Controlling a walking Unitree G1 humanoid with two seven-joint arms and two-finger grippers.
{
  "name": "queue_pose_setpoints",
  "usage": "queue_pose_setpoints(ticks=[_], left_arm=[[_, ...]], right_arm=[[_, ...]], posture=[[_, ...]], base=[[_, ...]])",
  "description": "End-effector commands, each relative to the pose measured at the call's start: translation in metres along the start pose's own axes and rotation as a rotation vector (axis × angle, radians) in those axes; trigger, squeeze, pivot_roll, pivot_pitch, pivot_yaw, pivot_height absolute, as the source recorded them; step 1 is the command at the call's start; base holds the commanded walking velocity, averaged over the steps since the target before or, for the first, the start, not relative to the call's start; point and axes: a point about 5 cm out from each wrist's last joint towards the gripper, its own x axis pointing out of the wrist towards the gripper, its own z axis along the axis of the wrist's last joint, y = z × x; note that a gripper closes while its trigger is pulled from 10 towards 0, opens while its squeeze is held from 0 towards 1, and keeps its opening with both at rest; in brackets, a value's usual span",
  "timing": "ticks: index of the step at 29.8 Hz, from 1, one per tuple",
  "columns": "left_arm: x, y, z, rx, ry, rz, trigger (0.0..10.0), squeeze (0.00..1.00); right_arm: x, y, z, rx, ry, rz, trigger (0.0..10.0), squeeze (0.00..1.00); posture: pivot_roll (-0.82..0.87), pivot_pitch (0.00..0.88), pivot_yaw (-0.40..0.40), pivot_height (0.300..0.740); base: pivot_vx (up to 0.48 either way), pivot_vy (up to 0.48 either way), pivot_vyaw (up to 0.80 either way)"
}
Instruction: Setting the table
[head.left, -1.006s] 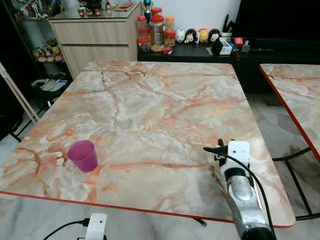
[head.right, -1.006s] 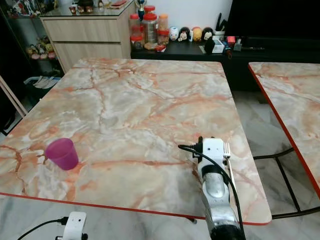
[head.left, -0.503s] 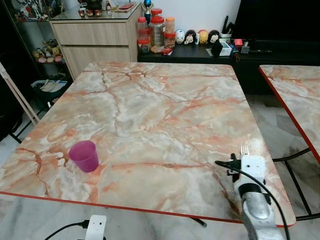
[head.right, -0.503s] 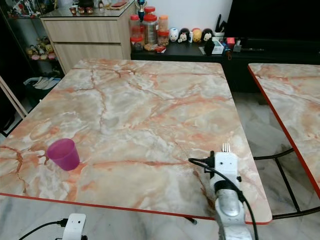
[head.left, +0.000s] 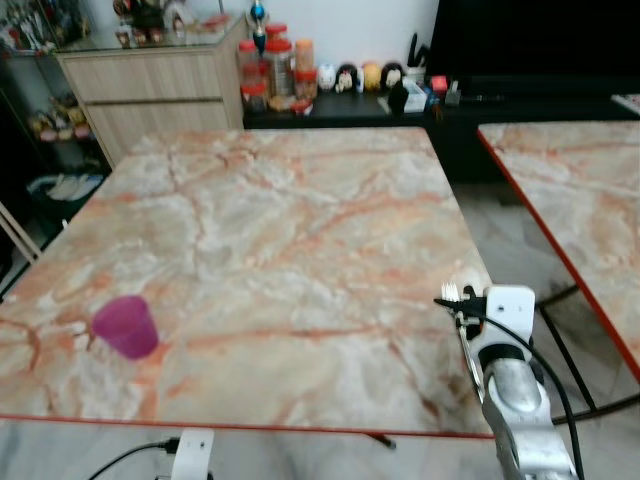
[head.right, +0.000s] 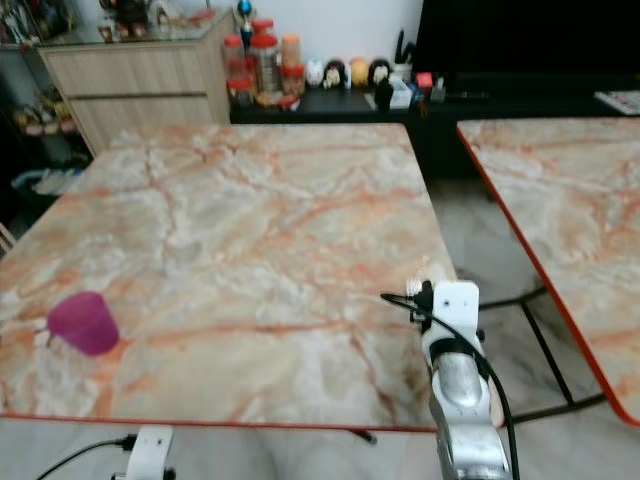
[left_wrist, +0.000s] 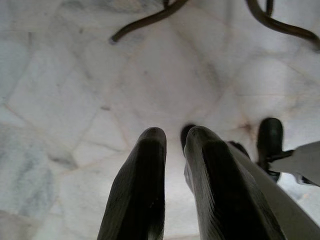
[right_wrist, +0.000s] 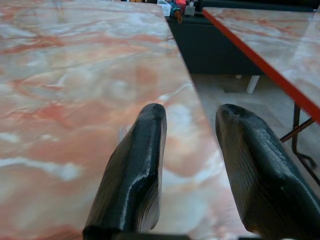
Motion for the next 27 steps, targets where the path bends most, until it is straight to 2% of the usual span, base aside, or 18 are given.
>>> queue_pose_setpoints(ticks=[1, 14, 18, 27], left_arm=[[-0.001, 0.006, -0.003, 0.006, 0.008, 0.021, 10.0, 0.0], [-0.001, 0.007, -0.003, 0.002, 0.006, 0.026, 10.0, 0.0], [-0.001, 0.007, -0.003, -0.003, 0.005, 0.031, 10.0, 0.0], [-0.001, 0.007, -0.005, -0.005, 0.013, 0.026, 10.0, 0.0]], right_arm=[[0.002, 0.011, 0.003, 0.013, -0.002, 0.035, 10.0, 0.0], [0.001, 0.011, 0.004, 0.016, 0.001, 0.051, 10.0, 0.0], [0.001, 0.017, 0.004, 0.013, 0.013, 0.081, 10.0, 0.0], [-0.005, 0.025, -0.011, 0.005, 0.104, 0.115, 10.0, 0.0]], posture=[[-0.07, 0.0, -0.005, 0.74], [-0.08, 0.0, -0.007, 0.74], [-0.08, 0.0, -0.01, 0.74], [-0.08, 0.0, -0.01, 0.74]], base=[[0.0, 0.0, 0.0], [0.0, 0.0, 0.0], [0.0, 0.0, 0.0], [0.0, 0.0, 0.0]])
